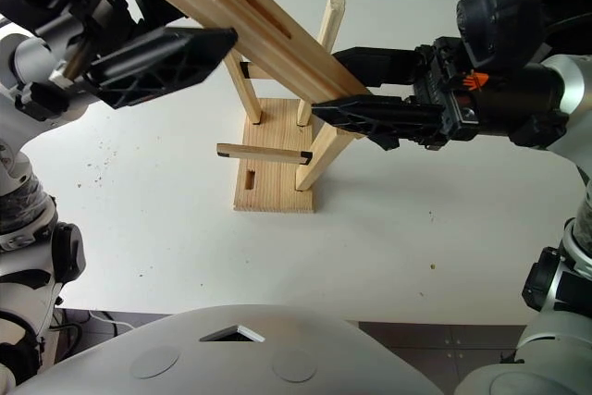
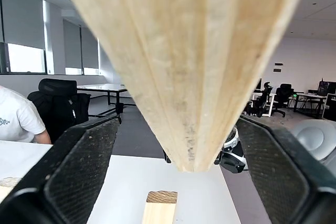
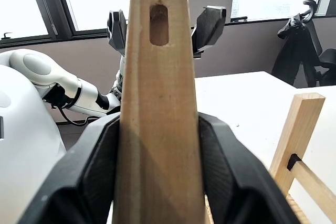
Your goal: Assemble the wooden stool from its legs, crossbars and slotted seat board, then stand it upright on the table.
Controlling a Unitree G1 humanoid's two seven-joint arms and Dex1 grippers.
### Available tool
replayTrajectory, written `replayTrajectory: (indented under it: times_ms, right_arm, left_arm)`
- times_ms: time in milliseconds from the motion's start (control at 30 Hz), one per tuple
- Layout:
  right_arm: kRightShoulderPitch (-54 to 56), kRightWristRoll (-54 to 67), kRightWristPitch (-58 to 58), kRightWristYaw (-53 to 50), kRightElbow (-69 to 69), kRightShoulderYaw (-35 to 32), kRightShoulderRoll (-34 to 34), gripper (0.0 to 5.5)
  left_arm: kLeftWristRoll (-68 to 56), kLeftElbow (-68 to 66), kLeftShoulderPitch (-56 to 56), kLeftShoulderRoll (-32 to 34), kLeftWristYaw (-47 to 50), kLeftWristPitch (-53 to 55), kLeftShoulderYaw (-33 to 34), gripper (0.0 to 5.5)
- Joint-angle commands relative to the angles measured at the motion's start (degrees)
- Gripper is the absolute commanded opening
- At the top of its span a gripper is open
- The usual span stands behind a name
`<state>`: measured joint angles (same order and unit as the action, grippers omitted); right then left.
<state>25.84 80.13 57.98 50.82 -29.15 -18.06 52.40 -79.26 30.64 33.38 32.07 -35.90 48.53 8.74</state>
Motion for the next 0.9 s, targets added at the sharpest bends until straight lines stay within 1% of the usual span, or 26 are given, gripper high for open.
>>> replayTrajectory:
  times_ms: [33, 267, 600, 767, 900]
  right_arm:
    - [1.0, 0.49, -0.54, 0.56, -1.93, 1.43, 0.83, 2.05]
    - [-0.51, -0.63, -1.07, 2.3, -2.08, 1.45, 1.7, 2.05]
    - [-4.21, -5.12, -3.08, 6.91, -2.2, 1.25, 3.73, 2.05]
    - [-5.45, -6.76, -4.11, 7.99, -2.91, 1.24, 3.91, 2.05]
    - [-6.53, -7.74, -5.12, 8.61, -3.48, 1.16, 4.09, 2.05]
  left_arm:
    - [2.18, 1.16, -0.02, 0.8, -1.78, -0.54, -1.82, 4.03]
    - [2.12, 0.89, 0.74, 0.81, -2.46, -1.44, -1.19, 4.03]
    - [-1.66, 2.54, -0.51, 3.66, -3.19, -0.92, 0.47, 4.03]
    - [-3.83, 1.92, -0.41, 3.64, -3.92, -1.17, 0.21, 3.23]
    - [-2.73, 2.39, -1.4, 4.36, -4.55, -0.88, -0.6, 2.67]
